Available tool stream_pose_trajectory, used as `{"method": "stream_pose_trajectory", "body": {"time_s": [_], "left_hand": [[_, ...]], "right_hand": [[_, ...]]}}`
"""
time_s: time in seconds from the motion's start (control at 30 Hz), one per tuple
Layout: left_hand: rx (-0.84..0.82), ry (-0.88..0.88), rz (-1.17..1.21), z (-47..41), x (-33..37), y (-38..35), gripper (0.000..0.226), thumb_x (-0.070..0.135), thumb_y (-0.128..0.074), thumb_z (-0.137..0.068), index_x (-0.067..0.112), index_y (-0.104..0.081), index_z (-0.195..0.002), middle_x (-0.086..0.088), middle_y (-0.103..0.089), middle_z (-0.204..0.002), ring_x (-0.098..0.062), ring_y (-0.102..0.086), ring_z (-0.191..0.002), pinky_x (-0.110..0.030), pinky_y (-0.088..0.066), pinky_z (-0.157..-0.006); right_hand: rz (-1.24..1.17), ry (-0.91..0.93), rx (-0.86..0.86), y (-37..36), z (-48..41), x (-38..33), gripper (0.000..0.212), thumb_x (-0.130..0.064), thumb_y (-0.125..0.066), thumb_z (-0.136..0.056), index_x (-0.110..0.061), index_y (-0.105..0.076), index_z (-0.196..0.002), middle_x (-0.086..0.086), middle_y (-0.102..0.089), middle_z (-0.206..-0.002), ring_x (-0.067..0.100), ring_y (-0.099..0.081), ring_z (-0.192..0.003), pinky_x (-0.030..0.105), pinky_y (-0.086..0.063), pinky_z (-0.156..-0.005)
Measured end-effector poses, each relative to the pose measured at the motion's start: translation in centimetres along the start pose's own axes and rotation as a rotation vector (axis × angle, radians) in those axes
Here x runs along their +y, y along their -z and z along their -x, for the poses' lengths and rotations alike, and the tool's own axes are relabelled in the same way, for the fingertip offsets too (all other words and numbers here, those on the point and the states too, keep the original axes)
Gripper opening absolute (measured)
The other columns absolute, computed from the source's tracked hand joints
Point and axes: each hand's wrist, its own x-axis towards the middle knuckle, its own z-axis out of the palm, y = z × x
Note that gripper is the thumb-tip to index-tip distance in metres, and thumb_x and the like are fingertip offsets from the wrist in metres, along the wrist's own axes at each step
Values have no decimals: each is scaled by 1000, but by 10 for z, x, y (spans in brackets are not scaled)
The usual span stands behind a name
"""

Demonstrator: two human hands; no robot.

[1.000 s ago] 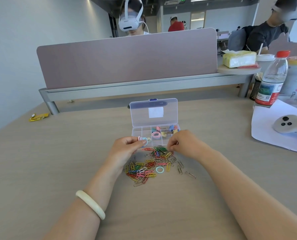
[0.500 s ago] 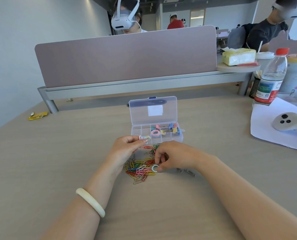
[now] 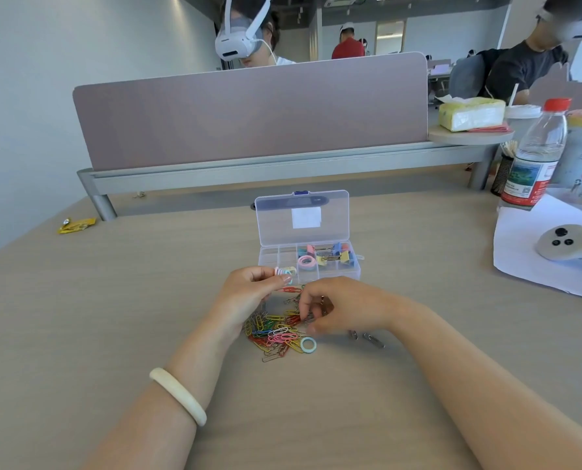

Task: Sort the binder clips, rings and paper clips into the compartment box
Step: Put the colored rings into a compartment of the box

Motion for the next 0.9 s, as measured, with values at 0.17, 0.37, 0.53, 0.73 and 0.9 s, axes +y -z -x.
{"method": "stream_pose_trajectory", "body": {"time_s": [0.17, 0.37, 0.53, 0.73, 0.9], "left_hand": [[6, -3, -9, 1, 0, 1, 16, 24, -71, -75, 9, -70, -79, 13, -44, -39, -5, -35, -42, -16, -29, -43], [-27, -1, -27, 3, 2, 2, 17, 26, -72, -74, 10, -71, -80, 14, -48, -41, -5, -38, -46, -19, -31, -50], [-166, -14, -19, 7, 4, -1, 14, 29, -73, -71, 17, -72, -77, 7, -52, -59, -10, -39, -59, -21, -31, -56], [-257, -17, 78, 9, 6, -6, 25, 34, -71, -59, 16, -71, -76, 13, -52, -49, -7, -34, -51, -19, -26, -49], [-270, -7, 112, 10, 7, -7, 9, 24, -69, -68, 18, -71, -74, 12, -49, -51, -7, -35, -52, -18, -28, -50]], "right_hand": [[81, 35, -68, -6, 1, -4, 18, -25, -73, -73, -18, -64, -86, -9, -53, -72, 4, -47, -60, 6, -34, -44], [-5, 16, 28, 0, -2, 0, 7, -18, -71, -76, -13, -70, -80, -13, -58, -64, -1, -50, -57, 12, -39, -57], [-371, -30, 255, 19, 1, 9, 9, -15, -70, -78, -15, -69, -69, -7, -65, -59, 0, -52, -48, 11, -45, -56], [-490, -53, 308, 14, -1, 10, 13, -16, -69, -80, -3, -70, -81, -2, -67, -62, -1, -54, -46, 10, -45, -54], [-542, -56, 301, 8, -4, 10, 14, -16, -68, -81, -3, -68, -82, 0, -66, -63, 2, -53, -48, 12, -47, -55]]}}
